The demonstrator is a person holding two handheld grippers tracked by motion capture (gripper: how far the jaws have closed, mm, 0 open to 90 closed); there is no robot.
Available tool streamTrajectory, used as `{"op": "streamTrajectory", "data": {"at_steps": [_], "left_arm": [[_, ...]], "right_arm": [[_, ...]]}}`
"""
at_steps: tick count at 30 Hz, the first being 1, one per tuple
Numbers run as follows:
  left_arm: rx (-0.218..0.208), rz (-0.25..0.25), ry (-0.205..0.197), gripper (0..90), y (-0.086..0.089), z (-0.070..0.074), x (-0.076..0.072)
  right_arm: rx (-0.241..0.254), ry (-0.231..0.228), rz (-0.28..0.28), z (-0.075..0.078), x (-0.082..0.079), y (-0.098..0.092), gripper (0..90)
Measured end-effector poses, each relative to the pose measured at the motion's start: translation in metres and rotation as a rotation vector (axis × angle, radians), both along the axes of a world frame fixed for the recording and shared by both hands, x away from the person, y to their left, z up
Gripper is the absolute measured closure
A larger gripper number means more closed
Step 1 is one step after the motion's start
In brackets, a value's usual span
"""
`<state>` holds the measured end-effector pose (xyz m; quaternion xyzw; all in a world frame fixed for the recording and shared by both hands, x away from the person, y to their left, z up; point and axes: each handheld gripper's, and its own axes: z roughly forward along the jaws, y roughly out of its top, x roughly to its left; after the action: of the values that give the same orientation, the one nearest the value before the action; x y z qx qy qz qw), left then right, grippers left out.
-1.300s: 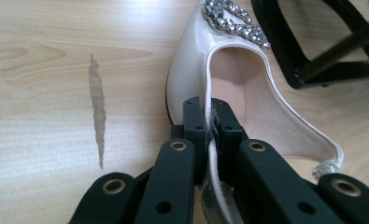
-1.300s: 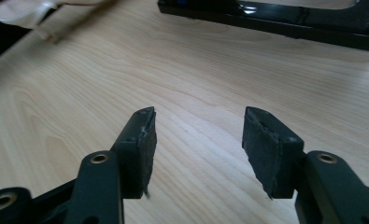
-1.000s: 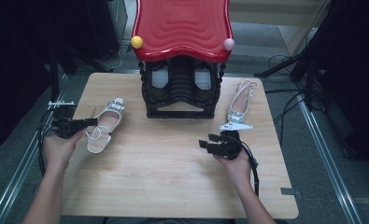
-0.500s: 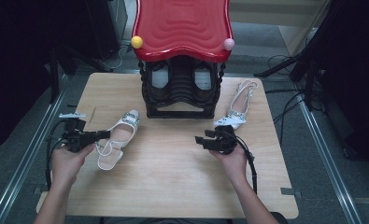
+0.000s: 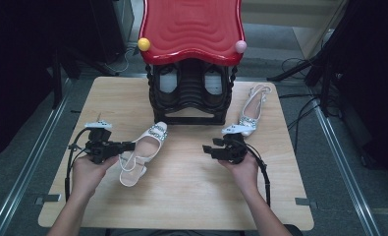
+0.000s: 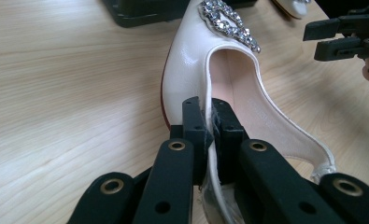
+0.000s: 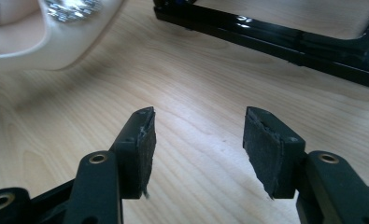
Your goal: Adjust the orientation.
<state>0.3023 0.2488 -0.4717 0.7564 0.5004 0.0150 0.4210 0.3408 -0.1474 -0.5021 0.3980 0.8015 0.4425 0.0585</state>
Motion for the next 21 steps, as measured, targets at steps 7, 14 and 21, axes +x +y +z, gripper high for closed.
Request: {"op": "streamTrajectory", "data": {"at_steps": [7, 14, 21], "left_arm": [[-0.020, -0.092, 0.034, 86.1, -0.029, -0.007, 0.015], [0.002, -0.170, 0.051, 85.7, -0.064, -0.016, 0.026], [0.020, -0.175, 0.068, 84.9, -0.079, -0.029, 0.037]], "right_arm": [[-0.003, -0.007, -0.014, -0.002, -0.019, -0.004, 44.8], [-0.021, 0.003, -0.022, -0.006, -0.031, -0.008, 45.6], [-0.014, 0.002, -0.041, -0.008, -0.037, -0.011, 46.2]]}}
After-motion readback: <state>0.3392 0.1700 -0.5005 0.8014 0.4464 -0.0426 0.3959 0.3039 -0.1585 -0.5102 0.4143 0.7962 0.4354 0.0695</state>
